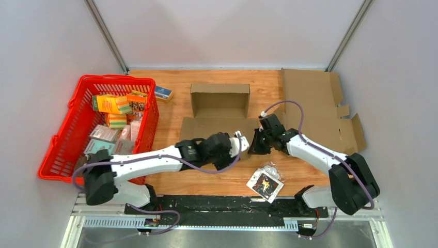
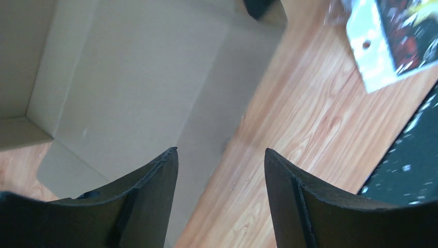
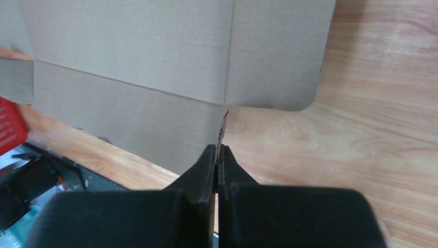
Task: Fold the paper box
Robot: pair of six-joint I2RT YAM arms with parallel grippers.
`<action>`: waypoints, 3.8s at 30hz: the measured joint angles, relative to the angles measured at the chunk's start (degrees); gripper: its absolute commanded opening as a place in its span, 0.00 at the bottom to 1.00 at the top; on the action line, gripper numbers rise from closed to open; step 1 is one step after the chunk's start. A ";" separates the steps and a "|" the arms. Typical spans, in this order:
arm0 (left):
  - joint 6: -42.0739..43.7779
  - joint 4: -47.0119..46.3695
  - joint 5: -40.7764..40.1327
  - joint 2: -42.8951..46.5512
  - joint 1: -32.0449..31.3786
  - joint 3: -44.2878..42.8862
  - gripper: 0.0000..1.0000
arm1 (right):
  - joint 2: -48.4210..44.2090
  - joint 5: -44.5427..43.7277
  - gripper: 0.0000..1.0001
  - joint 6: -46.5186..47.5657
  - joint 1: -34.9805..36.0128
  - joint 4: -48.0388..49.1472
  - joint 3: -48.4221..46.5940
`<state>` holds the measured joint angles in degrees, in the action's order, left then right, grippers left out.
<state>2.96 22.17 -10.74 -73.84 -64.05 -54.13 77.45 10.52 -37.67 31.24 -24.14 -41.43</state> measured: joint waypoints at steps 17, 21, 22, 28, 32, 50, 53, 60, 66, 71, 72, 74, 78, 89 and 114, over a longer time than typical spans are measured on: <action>14.78 1.99 -14.01 -22.56 -7.98 -10.16 0.07 | -8.90 9.33 0.39 6.08 -3.13 -11.23 -5.97; 13.90 1.14 -16.09 -20.87 -8.68 -11.39 0.00 | -11.87 2.05 1.00 9.18 -2.89 -16.74 -11.65; 13.31 2.14 -16.70 -20.09 -8.63 -11.98 0.00 | -13.22 -0.07 1.00 10.10 -2.91 -17.88 -13.60; 2.38 13.20 -21.73 -16.68 -8.13 -23.67 0.00 | -25.07 -19.41 1.00 13.31 -3.28 -18.60 -18.78; -11.50 20.90 -20.83 -15.50 -2.71 -35.39 0.00 | -31.01 -28.59 1.00 15.19 -4.15 -19.52 -19.39; -81.88 33.53 2.75 -13.05 27.82 -39.60 0.00 | -30.18 -23.04 1.00 25.09 31.67 1.27 -2.95; -87.49 33.55 1.49 -13.09 28.24 -38.91 0.00 | -28.57 -27.32 1.00 24.20 35.50 1.79 -2.67; -95.41 36.06 -4.07 -11.76 28.33 -38.93 0.00 | -29.14 -40.33 0.90 19.82 36.35 2.60 -1.51; -99.12 36.87 -7.06 -9.97 28.61 -38.64 0.28 | -25.53 -49.75 0.31 19.41 34.58 8.70 0.02; -98.33 35.21 -7.72 -7.30 29.31 -36.13 0.77 | -23.34 -48.35 0.09 23.67 29.09 16.20 4.39; -97.29 34.73 -7.91 -6.69 29.42 -35.78 0.77 | -23.43 -47.30 0.06 24.63 27.67 17.57 5.40; -94.38 32.59 -8.07 -4.90 29.88 -34.47 0.77 | -24.00 -43.80 0.02 26.47 24.52 20.74 7.37; -82.34 25.38 -8.52 2.12 31.36 -27.87 0.78 | -24.11 -34.51 0.00 29.81 16.50 24.17 7.50; -34.62 9.46 4.70 23.67 32.26 -6.84 0.72 | -9.11 -10.51 0.00 38.99 0.35 28.98 -2.73; -6.49 15.10 -12.96 5.68 32.37 -21.53 0.53 | 0.37 12.48 0.00 44.70 -9.33 23.54 -13.70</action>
<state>-3.53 37.28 -23.70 -68.16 -31.68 -75.66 77.82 23.00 7.03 21.91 -0.60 -55.13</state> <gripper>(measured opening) 0.605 0.010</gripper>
